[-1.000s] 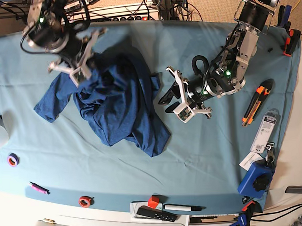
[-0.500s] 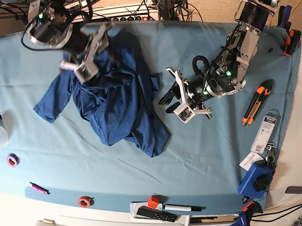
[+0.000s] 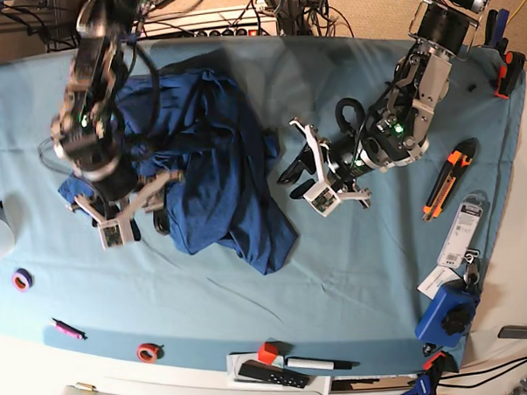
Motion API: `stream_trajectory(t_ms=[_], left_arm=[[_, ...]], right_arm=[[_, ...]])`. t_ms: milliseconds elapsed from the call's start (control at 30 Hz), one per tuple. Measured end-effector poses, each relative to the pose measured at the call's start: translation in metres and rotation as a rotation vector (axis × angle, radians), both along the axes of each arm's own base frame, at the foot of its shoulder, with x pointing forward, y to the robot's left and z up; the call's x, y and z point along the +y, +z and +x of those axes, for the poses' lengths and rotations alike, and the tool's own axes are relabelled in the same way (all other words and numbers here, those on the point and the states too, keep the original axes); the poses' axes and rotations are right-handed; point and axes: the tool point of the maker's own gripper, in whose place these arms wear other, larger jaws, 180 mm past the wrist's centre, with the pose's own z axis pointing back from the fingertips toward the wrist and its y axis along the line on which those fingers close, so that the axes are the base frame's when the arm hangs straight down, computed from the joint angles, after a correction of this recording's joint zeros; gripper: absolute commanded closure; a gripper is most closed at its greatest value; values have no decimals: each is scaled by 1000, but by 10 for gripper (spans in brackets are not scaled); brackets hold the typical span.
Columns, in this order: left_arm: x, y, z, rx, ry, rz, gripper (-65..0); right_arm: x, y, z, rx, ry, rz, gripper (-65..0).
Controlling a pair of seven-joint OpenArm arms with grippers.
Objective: Layout the t-shirt on the table in an organized manner, then fold the t-shirt properly
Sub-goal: 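Regrasp the shirt with the right gripper and lift it upward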
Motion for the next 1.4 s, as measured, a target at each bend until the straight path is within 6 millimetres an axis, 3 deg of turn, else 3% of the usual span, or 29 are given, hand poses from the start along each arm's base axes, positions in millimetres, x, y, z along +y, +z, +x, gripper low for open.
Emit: stream_trajectory(t_ms=[100, 267, 400, 533, 600, 700, 933, 1067, 1400], left_arm=[[-1, -1, -1, 3, -3, 1, -187], [0, -1, -1, 3, -1, 4, -187], [0, -1, -1, 2, -1, 4, -187], [0, -1, -1, 2, -1, 4, -187], [-1, 1, 0, -8, 0, -9, -187], [-1, 2, 0, -9, 0, -11, -187], [-1, 2, 0, -9, 0, -11, -187], [-1, 2, 0, -10, 0, -10, -187], [-1, 1, 0, -9, 0, -10, -187]], right_arm=[[-9, -27, 28, 84, -34, 41, -297], [-6, -53, 60, 174, -37, 146, -297], [2, -71, 67, 251, -13, 211, -297], [16, -74, 63, 285, 47, 263, -296], [19, -77, 59, 310, 61, 276, -238], [23, -80, 53, 347, 79, 283, 0], [22, -91, 35, 460, 94, 241, 0], [32, -73, 14, 398, 136, 257, 0], [32, -18, -72, 241, 163, -1, 0]])
